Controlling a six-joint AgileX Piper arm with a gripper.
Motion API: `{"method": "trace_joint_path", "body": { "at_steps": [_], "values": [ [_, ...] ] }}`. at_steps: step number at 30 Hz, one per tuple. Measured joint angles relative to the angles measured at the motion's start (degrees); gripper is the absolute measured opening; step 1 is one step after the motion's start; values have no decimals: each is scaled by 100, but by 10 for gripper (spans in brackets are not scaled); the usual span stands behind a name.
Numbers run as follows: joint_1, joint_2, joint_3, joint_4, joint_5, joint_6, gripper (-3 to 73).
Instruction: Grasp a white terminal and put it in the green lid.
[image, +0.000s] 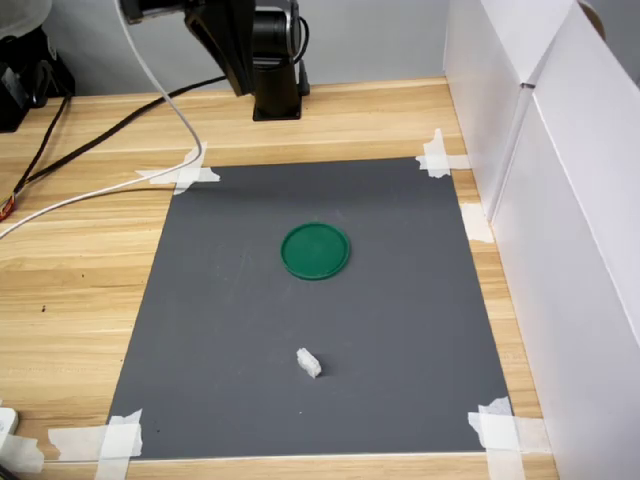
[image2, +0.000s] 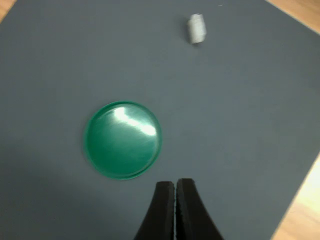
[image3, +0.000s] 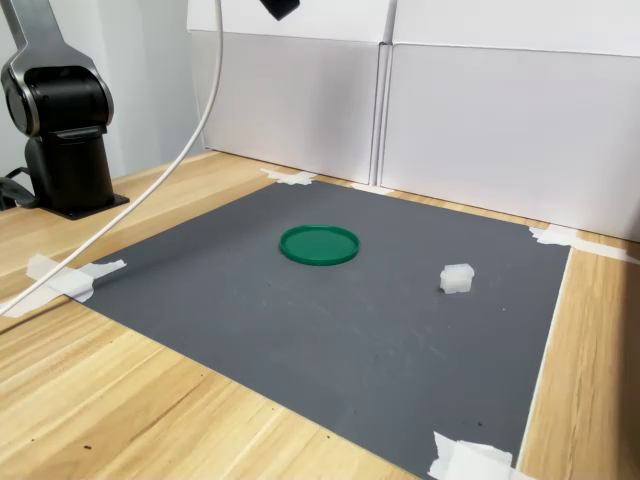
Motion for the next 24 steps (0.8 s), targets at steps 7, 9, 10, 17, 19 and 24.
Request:
{"method": "trace_joint_path", "body": {
  "at_steps": [7,9,10,17,19,24],
  "values": [
    [5,685,-828,-192,7,361,279],
    [69,832,-1017,-286,7,525,381],
    [143,919,-1095,-403,7,630,437],
    [612,1426,-1385,-799,66,1038,694],
    [648,1544,-1559,-649,250,1043,707],
    [721,1954,-2296,-595,921,727,712]
  ]
}}
